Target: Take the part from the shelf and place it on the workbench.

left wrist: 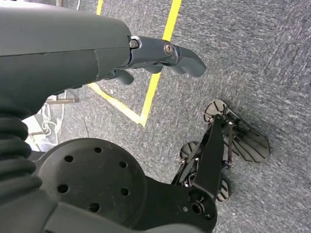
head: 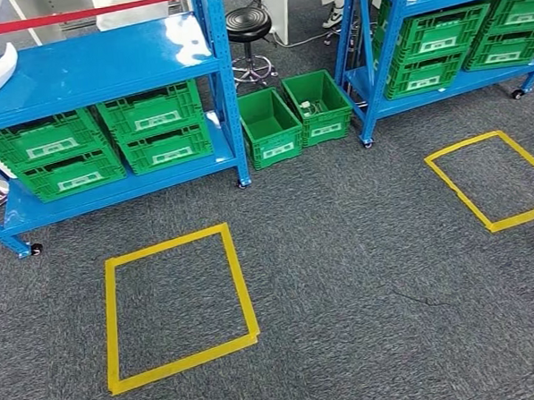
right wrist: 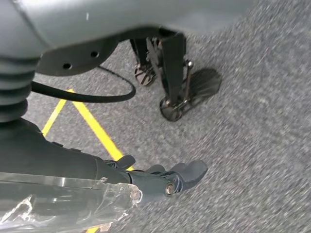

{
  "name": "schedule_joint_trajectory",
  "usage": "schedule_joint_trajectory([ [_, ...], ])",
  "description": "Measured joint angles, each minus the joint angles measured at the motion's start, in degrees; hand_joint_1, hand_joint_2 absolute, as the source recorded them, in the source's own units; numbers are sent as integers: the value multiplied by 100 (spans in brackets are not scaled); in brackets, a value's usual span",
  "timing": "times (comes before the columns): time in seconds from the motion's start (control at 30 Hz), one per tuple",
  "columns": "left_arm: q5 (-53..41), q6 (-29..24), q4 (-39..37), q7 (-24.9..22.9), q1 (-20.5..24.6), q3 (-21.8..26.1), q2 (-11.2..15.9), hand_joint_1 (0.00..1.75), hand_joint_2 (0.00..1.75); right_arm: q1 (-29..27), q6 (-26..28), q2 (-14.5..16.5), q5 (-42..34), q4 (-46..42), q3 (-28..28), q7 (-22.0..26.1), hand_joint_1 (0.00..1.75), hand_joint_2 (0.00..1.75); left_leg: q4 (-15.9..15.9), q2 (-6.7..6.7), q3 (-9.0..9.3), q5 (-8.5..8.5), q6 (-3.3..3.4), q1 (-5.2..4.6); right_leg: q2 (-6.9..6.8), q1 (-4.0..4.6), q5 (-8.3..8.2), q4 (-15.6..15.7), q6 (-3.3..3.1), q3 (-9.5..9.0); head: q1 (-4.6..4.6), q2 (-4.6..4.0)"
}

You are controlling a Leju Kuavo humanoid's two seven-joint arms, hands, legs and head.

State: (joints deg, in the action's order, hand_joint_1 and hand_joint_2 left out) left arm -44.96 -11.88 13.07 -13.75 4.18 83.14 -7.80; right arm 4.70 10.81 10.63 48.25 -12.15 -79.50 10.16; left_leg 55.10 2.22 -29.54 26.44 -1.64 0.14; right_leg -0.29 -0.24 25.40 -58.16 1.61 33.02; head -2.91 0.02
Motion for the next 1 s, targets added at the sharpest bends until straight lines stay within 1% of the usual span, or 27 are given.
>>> schedule_joint_trajectory([
  [0.07, -5, 1, 0, -3, -1, 0, 6, 0, 175, 2, -86, 2, 34, 1, 1, 45, 0, 0, 10, -3, -13, 4, 63, -17, -9, -26, -31, 37, 41, -11, 5, 0],
  [0.1, -9, 1, 0, -5, -1, 0, 9, 0, 175, 5, -112, 2, 56, 2, 1, 55, 0, 0, -19, -7, -8, -15, 109, -17, -16, -34, -51, 63, 72, -20, 7, 0],
  [0.13, -13, 1, 0, -7, 0, 0, 6, 0, 175, 8, -128, 2, 72, 1, 1, 64, 0, 0, -79, -12, 11, -54, 137, -5, -17, -31, -41, 55, 92, -11, 6, 0],
  [0.17, -15, 1, 0, -9, 1, 0, 2, 0, 175, 10, -140, 2, 82, 1, 1, 77, 0, 0, -137, -19, 29, -96, 155, 11, -10, -26, 29, -32, 114, 33, 1, 0],
  [0.2, -15, 2, 0, -10, 1, 0, -4, 0, 175, 10, -146, 2, 84, 0, 1, 88, 0, 0, -186, -28, 45, -132, 164, 33, -1, -26, 163, -240, 134, 127, -9, 0],
  [0.27, -15, 4, 0, -11, -2, 0, -8, 0, 175, 6, -153, 1, 84, 0, 1, 103, 0, 0, -207, -55, 44, -155, 165, 53, 14, -46, 562, -992, 183, 463, -26, 0],
  [0.3, -15, 5, 0, -11, -5, 0, -7, 0, 175, 0, -154, 0, 84, 1, 1, 104, 0, 0, -205, -77, 40, -156, 158, 59, 15, -62, 704, -1350, 208, 622, -32, 0],
  [0.33, -15, 5, 0, -11, -8, 0, -6, 0, 175, -7, -154, 0, 84, 1, 1, 104, 0, 0, -203, -107, 41, -157, 145, 69, 14, -78, 750, -1553, 234, 707, -32, 0],
  [0.37, -15, 5, 0, -11, -9, 0, -6, 0, 175, -13, -153, -1, 84, 1, 1, 104, 0, 0, -195, -147, 42, -155, 120, 86, 15, -97, 672, -1505, 260, 672, -33, 0],
  [0.4, -15, 5, 0, -11, -8, 0, -10, 0, 175, -17, -150, -3, 82, 1, 1, 103, 0, 0, -178, -196, 43, -146, 85, 112, 23, -120, 494, -1215, 288, 514, -33, 0],
  [0.43, -15, 5, 0, -11, -8, 0, -13, 0, 175, -18, -146, -4, 81, 1, 1, 101, 0, 0, -145, -246, 42, -127, 37, 136, 64, -151, 305, -787, 322, 285, -38, 0],
  [0.47, -15, 5, 2, -11, -7, 0, -8, 0, 175, -15, -142, -1, 78, 2, 1, 98, 0, 0, -104, -292, 29, -104, -16, 154, 137, -166, 181, -402, 342, 78, -55, 0],
  [0.5, -15, 4, 3, -12, -5, 0, -2, 0, 175, -9, -138, 3, 75, 3, 1, 92, 0, 0, -61, -331, 11, -86, -65, 160, 190, -177, 118, -139, 323, -66, -71, 0],
  [0.53, -15, 2, 5, -13, -5, 0, 4, 0, 175, -4, -125, 7, 74, 4, 2, 81, 0, 0, -33, -360, -10, -81, -106, 159, 233, -177, 124, -33, 280, -124, -73, 0],
  [0.57, -15, 1, 7, -13, -6, 0, 8, 0, 175, 0, -93, 10, 74, 5, 2, 67, 0, 0, -24, -380, -29, -88, -138, 160, 242, -160, 150, -49, 212, -115, -74, 0],
  [0.6, -15, -2, 7, -16, -9, 0, 4, 0, 175, 2, -44, 9, 75, 4, 3, 51, 0, 0, -34, -391, -37, -102, -162, 165, 219, -150, 144, -65, 142, -103, -61, 0],
  [0.63, -15, -7, 7, -20, -13, 0, 1, 0, 175, 1, 28, 9, 78, 3, 3, 29, 0, 0, -48, -395, -36, -104, -192, 176, 214, -146, 141, -74, 108, -89, -51, 0],
  [0.67, -15, -13, 7, -23, -15, 0, -2, 0, 175, 3, 107, 9, 80, 2, 3, -1, 0, 0, -60, -396, -32, -114, -203, 185, 212, -148, 136, -76, 88, -80, -49, 0],
  [0.7, -15, -21, 7, -27, -13, 0, -3, 0, 175, 4, 177, 9, 81, 2, 3, -40, 0, 0, -69, -395, -30, -121, -189, 188, 214, -153, 130, -72, 80, -75, -38, 0],
  [0.73, -15, -27, 7, -28, -10, 0, -2, 0, 175, 4, 232, 9, 82, 2, 3, -80, 0, 0, -70, -394, -32, -124, -144, 189, 216, -159, 126, -69, 80, -69, -26, 0],
  [0.77, -14, -32, 7, -28, -7, 0, 0, 0, 175, 4, 265, 8, 81, 2, 3, -119, 0, 0, -77, -393, -38, -137, -65, 186, 218, -153, 127, -70, 73, -64, -13, 0],
  [0.8, -11, -34, 7, -28, -4, 0, 2, 0, 175, 3, 282, 8, 80, 2, 3, -147, 0, 0, -82, -392, -43, -138, -4, 183, 218, -143, 127, -70, 63, -60, -5, 0],
  [0.83, -8, -36, 7, -28, -3, 0, 3, 0, 175, 2, 289, 8, 78, 2, 3, -162, 0, 0, -87, -392, -48, -140, 22, 183, 217, -130, 129, -72, 49, -58, -5, 0],
  [0.87, -5, -36, 7, -28, -3, 0, 1, 0, 175, 3, 295, 8, 76, 2, 3, -173, 0, 0, -93, -391, -51, -145, 0, 186, 216, -118, 130, -73, 35, -55, -7, 0],
  [0.93, -1, -36, 7, -28, -4, 0, -5, 0, 175, 4, 299, 8, 73, 2, 3, -175, 0, 0, -107, -391, -55, -159, -159, 201, 210, -100, 131, -80, 18, -45, -10, 0],
  [0.97, 1, -36, 7, -29, -5, 0, -6, 0, 175, 4, 294, 8, 73, 2, 3, -175, 0, 0, -112, -391, -58, -162, -227, 208, 208, -96, 130, -83, 16, -40, -11, 0],
  [1.0, 3, -36, 7, -32, -6, 0, -7, 0, 175, 4, 284, 8, 73, 2, 3, -175, 0, 0, -114, -391, -63, -164, -272, 212, 205, -95, 128, -83, 16, -36, -13, 0],
])
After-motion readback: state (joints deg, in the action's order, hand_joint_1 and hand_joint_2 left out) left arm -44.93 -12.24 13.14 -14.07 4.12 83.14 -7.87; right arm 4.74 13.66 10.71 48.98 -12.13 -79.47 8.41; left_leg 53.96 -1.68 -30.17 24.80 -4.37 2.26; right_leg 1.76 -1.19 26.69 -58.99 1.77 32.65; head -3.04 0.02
